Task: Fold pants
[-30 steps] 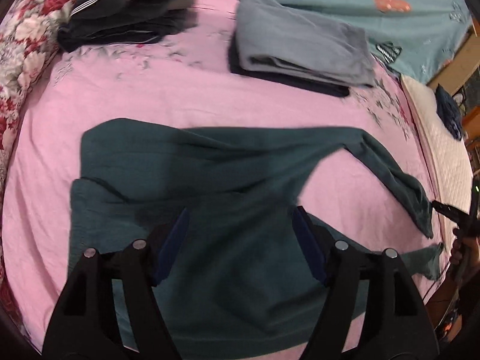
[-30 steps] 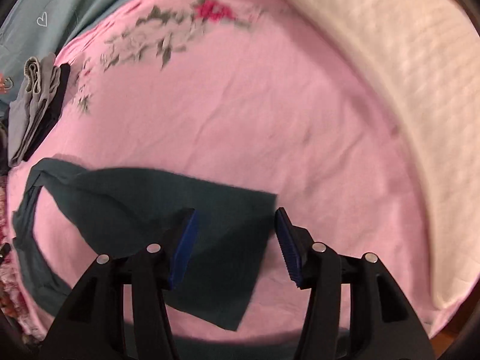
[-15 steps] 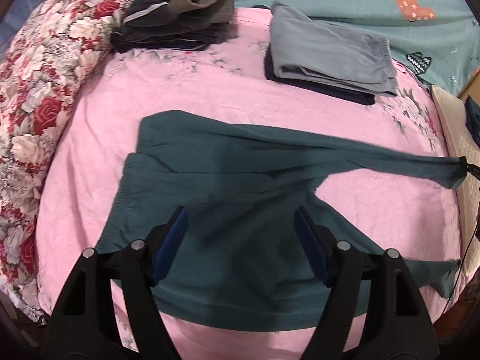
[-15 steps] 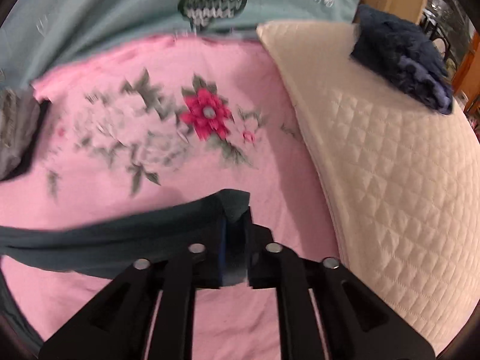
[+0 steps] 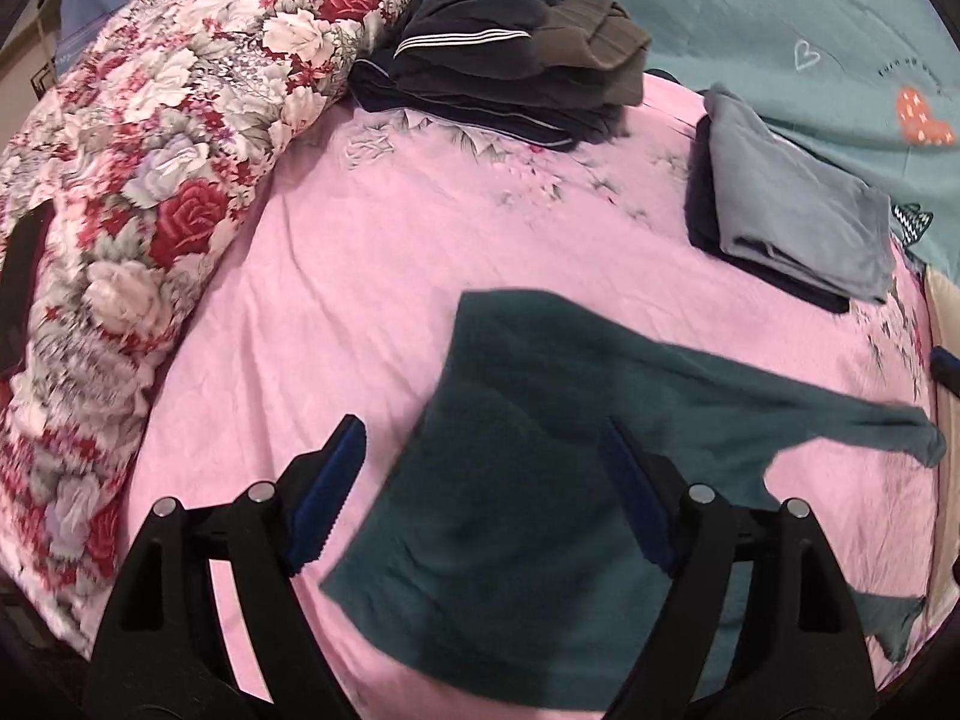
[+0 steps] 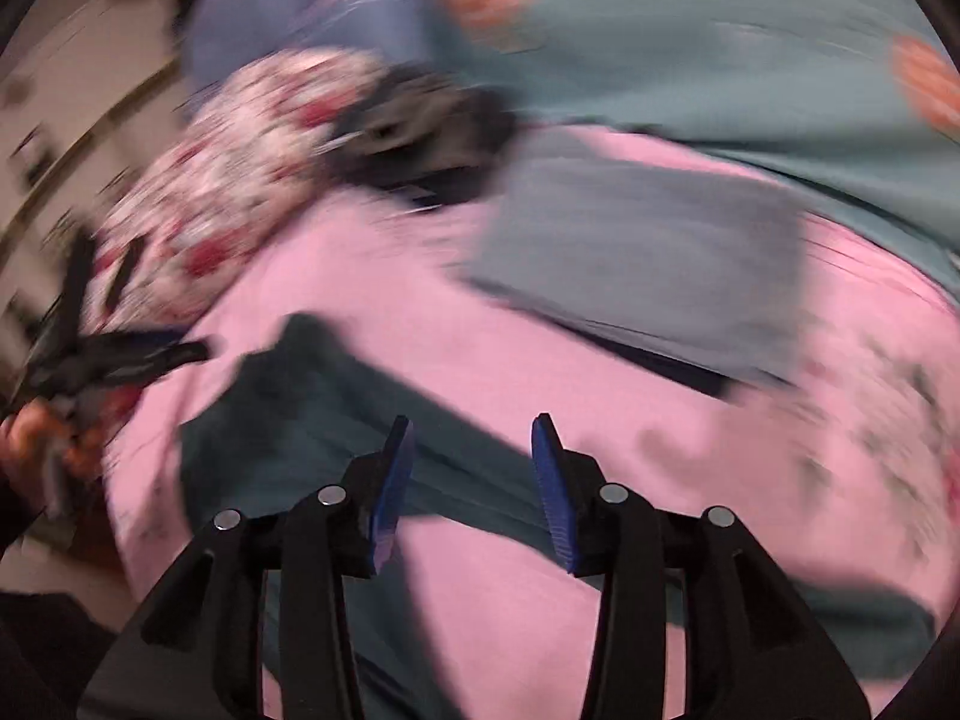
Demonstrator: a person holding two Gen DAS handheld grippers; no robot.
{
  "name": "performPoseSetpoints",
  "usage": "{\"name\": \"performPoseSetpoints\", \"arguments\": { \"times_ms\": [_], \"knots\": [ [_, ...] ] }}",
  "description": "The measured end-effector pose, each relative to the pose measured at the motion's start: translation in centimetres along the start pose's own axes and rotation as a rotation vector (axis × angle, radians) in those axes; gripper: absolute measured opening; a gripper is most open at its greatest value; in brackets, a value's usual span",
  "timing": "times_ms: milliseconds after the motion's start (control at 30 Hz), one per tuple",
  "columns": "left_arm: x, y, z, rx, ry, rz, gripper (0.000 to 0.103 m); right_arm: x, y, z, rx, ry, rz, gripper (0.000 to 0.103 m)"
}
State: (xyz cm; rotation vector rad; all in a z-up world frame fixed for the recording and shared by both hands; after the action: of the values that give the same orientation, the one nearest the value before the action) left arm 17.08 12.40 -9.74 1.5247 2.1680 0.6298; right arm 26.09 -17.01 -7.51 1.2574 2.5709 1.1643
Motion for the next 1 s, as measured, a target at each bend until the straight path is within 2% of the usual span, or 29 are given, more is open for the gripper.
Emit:
{"name": "performPoseSetpoints", "arguments": {
  "times_ms": [33, 133, 267, 333, 367, 400, 467, 633, 767, 867, 900, 933, 967, 1000],
  "knots": [
    [0.5, 0.6, 0.8, 0.001, -0.017, -0.005, 0.081, 2.5, 0.7, 3.3, 0.035, 0.045, -0.049, 0.042],
    [1.8, 2.2, 3.9, 0.032, -0.078, -0.010, 0.078, 6.5, 1.8, 11.3, 0.179, 0.121, -0.129, 0.042],
    [2.7, 2.8, 6.2, 0.053, -0.136, 0.061, 0.072, 8.8, 3.1, 16.6, 0.257, 0.105, -0.233, 0.041],
    [3.7, 2.6, 6.4, 0.048, -0.156, 0.065, 0.072, 9.1, 3.4, 18.4, 0.305, 0.117, -0.268, 0.026],
    [4.5, 2.3, 6.5, 0.051, -0.171, 0.052, 0.072, 9.4, 3.5, 19.4, 0.341, 0.135, -0.285, 0.005],
    [5.1, 2.1, 6.7, 0.056, -0.181, 0.037, 0.072, 9.7, 3.7, 20.4, 0.364, 0.126, -0.309, 0.002],
    [6.4, 1.8, 7.1, 0.066, -0.199, 0.006, 0.072, 9.5, 4.7, 20.6, 0.340, 0.081, -0.338, 0.002],
    [7.7, 2.6, 7.1, 0.041, -0.259, -0.006, 0.072, 6.4, 9.6, 22.1, 0.206, -0.048, -0.190, 0.002],
    [6.7, 3.4, 7.9, 0.033, -0.309, 0.027, 0.072, 6.0, 9.9, 24.4, 0.223, -0.067, -0.161, 0.000],
    [4.6, 3.8, 9.5, 0.055, -0.341, 0.048, 0.073, 5.8, 10.0, 22.6, 0.193, -0.103, -0.106, 0.005],
    [3.9, 3.7, 10.4, 0.069, -0.328, 0.066, 0.073, 5.4, 10.0, 20.7, 0.165, -0.087, -0.059, 0.014],
    [3.5, 3.5, 11.1, 0.081, -0.281, 0.091, 0.072, 4.6, 9.4, 17.4, 0.132, -0.065, 0.016, 0.023],
    [3.2, 3.4, 11.4, 0.089, -0.257, 0.102, 0.072, 4.0, 8.8, 14.8, 0.104, -0.063, 0.069, 0.043],
    [3.3, 3.3, 11.1, 0.085, -0.280, 0.092, 0.072, 3.1, 7.8, 11.6, 0.072, -0.080, 0.107, 0.050]
  ]
}}
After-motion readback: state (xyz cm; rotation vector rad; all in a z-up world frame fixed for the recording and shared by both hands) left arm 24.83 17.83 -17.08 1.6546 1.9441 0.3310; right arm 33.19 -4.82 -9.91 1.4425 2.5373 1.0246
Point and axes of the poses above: each gripper's, at about its wrist camera, not at the fingertips, and z roughly the way its jaws point, x to its left, y to its top, the point moved 2 cm from there along z, roughly the way its jaws point, and after that the axes turned 7 degrees about -x, right-handed, at the moved point
